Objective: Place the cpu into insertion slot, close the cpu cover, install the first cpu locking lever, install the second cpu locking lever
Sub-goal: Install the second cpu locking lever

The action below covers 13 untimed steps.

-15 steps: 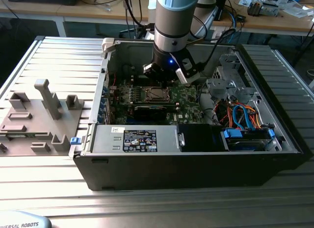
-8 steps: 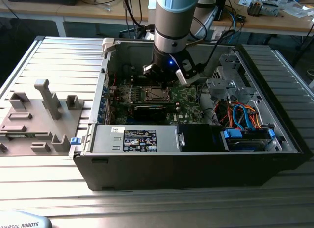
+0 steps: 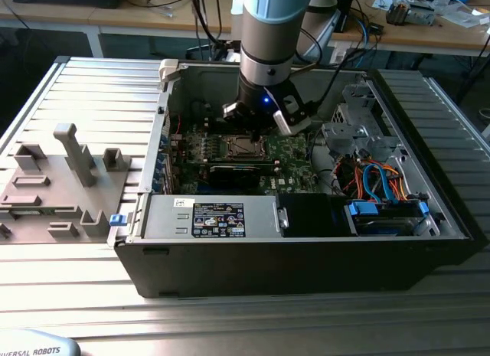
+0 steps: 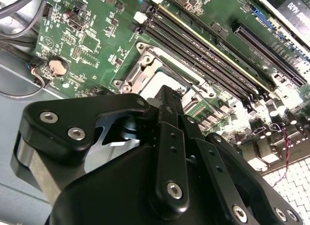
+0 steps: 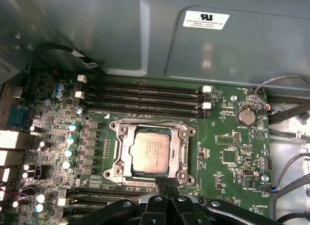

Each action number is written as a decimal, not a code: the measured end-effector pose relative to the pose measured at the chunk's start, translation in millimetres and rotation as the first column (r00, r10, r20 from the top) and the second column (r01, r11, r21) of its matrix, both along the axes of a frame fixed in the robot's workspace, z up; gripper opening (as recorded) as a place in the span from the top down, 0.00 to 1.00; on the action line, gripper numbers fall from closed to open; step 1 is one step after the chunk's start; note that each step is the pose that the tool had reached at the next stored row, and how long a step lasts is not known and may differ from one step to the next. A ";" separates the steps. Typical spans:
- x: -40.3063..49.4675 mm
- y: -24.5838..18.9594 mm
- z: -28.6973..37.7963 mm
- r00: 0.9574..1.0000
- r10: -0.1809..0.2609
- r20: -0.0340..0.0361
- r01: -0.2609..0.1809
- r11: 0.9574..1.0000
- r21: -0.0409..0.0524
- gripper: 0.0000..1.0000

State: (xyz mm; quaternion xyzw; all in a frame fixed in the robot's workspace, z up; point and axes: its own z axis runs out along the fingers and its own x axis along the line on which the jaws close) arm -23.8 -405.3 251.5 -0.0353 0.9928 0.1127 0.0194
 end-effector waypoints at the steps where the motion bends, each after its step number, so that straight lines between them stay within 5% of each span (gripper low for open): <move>1: -0.3 -0.2 -0.6 1.000 0.000 0.000 0.000 1.000 0.000 0.89; 13: -16.5 -8.9 -8.4 1.000 0.000 0.000 0.000 1.000 0.000 0.89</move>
